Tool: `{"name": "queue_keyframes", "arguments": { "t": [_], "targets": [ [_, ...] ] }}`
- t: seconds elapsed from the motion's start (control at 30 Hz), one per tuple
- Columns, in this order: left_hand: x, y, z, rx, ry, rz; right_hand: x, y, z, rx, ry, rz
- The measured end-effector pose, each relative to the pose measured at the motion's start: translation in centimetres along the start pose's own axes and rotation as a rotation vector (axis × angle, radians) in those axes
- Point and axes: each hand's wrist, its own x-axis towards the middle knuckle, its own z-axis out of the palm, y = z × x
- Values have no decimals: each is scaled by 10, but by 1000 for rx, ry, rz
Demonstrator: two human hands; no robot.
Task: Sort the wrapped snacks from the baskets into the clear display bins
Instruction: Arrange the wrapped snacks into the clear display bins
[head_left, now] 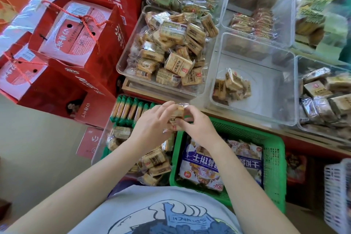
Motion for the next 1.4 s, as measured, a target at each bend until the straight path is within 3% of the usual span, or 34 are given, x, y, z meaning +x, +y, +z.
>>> {"name": "queue_keyframes", "arguments": {
  "t": [0.1, 0.2, 0.3, 0.43, 0.53, 0.7, 0.8, 0.93, 1.03, 1.1, 1.23, 1.3, 1.4],
  "targets": [
    [4, 4, 3, -15, -6, -20, 0, 0, -9, 21, 103, -37],
    [3, -1, 5, -3, -53, -225, -1, 0, -32, -64, 340, -131],
    [-3, -16, 12, 58, -238, -417, 11, 10, -65, -212, 745, -205],
    [-15, -32, 28, 93, -521, -527, 49, 26, -101, -496, 940, -95],
    [-22, -34, 36, 104, -622, -522, 73, 33, -109, -609, 810, 49],
    [-28, -30, 39, 81, -748, -483, 77, 28, -98, -614, 502, 131],
    [-34, -25, 42, 11, -873, -472, 57, 24, -87, -569, 599, 91],
    [-39, -22, 41, 56, -955, -438, 25, 22, -56, -439, 803, -123],
    [-34, -21, 34, 60, -854, -436, 6, 21, -30, -390, 770, -294],
    [-24, -20, 24, -30, -715, -458, -4, 20, -17, -344, 638, -371],
    [2, -11, -9, -406, -374, -596, -16, 9, -6, -57, 233, -102],
    [14, -3, -23, -567, -233, -599, -15, 7, -7, 32, 112, -2],
    [26, 9, -36, -700, -139, -555, -16, 3, -13, 165, 8, -4]
  ]
}}
